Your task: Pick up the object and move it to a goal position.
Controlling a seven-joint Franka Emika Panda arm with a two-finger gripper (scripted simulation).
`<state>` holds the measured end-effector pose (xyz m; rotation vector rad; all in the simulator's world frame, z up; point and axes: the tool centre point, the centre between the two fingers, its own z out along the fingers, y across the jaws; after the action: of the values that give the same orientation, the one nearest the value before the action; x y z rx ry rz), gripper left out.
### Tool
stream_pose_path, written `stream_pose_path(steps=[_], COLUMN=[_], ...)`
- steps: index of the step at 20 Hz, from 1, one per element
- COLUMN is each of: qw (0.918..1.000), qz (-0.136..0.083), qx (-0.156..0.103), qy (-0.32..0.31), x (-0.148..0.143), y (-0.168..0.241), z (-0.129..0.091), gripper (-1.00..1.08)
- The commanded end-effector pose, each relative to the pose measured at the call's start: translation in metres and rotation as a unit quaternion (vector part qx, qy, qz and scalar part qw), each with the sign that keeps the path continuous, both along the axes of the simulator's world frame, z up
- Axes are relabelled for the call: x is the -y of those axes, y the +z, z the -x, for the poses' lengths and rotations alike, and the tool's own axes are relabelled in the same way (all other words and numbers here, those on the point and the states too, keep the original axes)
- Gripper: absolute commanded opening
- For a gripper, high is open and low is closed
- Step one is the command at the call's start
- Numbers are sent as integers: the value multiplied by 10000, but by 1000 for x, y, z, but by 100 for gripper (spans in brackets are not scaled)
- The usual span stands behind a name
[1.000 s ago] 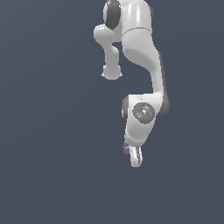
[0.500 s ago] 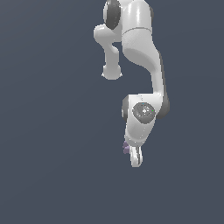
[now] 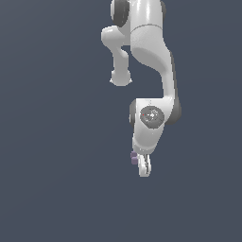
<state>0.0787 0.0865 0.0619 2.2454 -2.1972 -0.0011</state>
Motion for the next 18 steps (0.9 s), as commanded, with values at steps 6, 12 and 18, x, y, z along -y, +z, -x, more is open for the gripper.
stream_pose_path(steps=[6,12,18], qw=[10000,10000,10000], qz=[-6,-12,-16], qx=[1,0,-1], qy=[-2,-3,-3], x=[26,60,95], y=[24,56,88], z=[21,50,79], gripper=[-100,-100,-100])
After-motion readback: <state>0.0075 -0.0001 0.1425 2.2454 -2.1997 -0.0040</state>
